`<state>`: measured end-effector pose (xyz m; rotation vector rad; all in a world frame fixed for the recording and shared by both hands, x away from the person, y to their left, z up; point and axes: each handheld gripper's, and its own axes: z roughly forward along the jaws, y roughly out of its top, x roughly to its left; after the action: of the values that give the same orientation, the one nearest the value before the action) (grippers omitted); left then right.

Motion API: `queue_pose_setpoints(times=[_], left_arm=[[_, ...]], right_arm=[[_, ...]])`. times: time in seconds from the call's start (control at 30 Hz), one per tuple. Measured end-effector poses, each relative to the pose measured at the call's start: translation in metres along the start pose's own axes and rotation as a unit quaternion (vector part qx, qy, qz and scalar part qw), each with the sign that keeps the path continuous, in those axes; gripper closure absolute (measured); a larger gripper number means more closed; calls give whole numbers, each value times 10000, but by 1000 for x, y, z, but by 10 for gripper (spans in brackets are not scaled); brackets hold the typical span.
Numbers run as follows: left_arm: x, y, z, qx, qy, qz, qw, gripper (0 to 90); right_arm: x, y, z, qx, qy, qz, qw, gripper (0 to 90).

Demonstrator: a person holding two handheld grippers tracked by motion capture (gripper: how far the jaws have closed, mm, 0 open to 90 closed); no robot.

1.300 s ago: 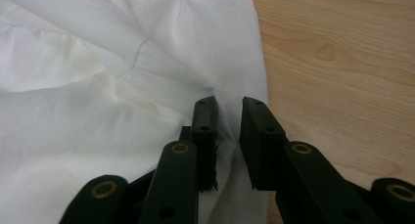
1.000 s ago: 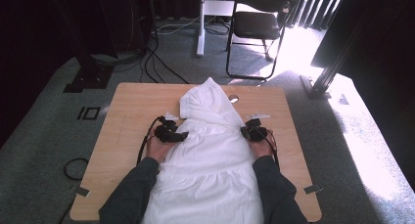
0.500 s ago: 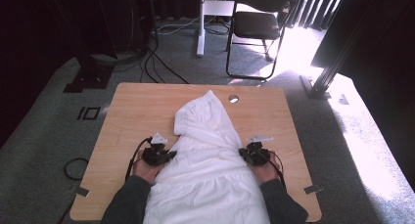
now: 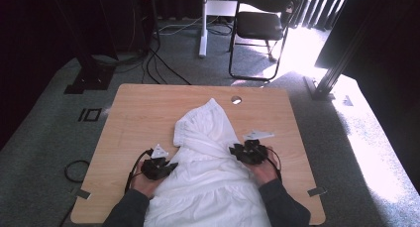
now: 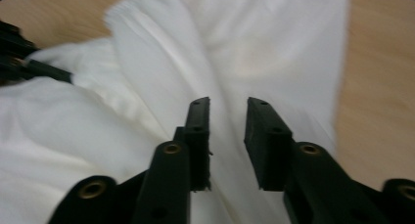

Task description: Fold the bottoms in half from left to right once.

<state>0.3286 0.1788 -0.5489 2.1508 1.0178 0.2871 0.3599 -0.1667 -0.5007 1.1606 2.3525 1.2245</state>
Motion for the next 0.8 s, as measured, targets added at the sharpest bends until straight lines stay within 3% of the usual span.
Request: queue_pose_setpoints(times=[0.1, 0.23, 0.3, 0.33, 0.4, 0.47, 0.5, 0.53, 0.57, 0.6, 0.63, 0.67, 0.7, 0.8], left_arm=[[0, 1, 1, -9, 23, 6, 10000, 816], [1, 1, 1, -14, 12, 11, 10000, 817], [0, 0, 1, -21, 9, 4, 10000, 817], [0, 0, 1, -14, 13, 14, 10000, 817], [0, 0, 1, -18, 5, 3, 10000, 820], [0, 0, 1, -29, 3, -4, 10000, 825], [0, 0, 1, -29, 3, -4, 10000, 826], [0, 0, 0, -31, 2, -9, 10000, 826], [0, 0, 0, -27, -3, -6, 10000, 828], [0, 0, 0, -27, -3, -6, 10000, 829], [-1, 0, 0, -19, 2, 3, 10000, 829], [-1, 0, 0, -19, 2, 3, 10000, 830], [-1, 0, 0, -13, 12, 9, 10000, 829], [-1, 0, 0, 0, 6, 1, 10000, 827]], right_arm=[[17, 18, 24, 124, 212, -451, 9987, 721], [38, 27, 62, 397, 280, -823, 9954, 527], [42, 28, 75, 526, 434, -856, 9940, 478], [42, 29, 80, 594, 388, -918, 9932, 512], [37, 31, 83, 712, 274, -960, 9925, 744], [26, 38, 76, 541, 165, -798, 9952, 853], [26, 38, 76, 541, 165, -798, 9952, 853], [18, 43, 68, 375, 54, -646, 9972, 880], [-13, 51, 47, -127, -324, -96, 9993, 887], [-13, 51, 47, -127, -324, -96, 9993, 887], [-41, 49, 37, -284, -512, 451, 9973, 886], [-41, 49, 37, -284, -512, 451, 9973, 886], [-67, 40, 39, -226, -401, 958, 9943, 878], [-81, 24, 53, 200, -588, 1053, 9925, 835]])
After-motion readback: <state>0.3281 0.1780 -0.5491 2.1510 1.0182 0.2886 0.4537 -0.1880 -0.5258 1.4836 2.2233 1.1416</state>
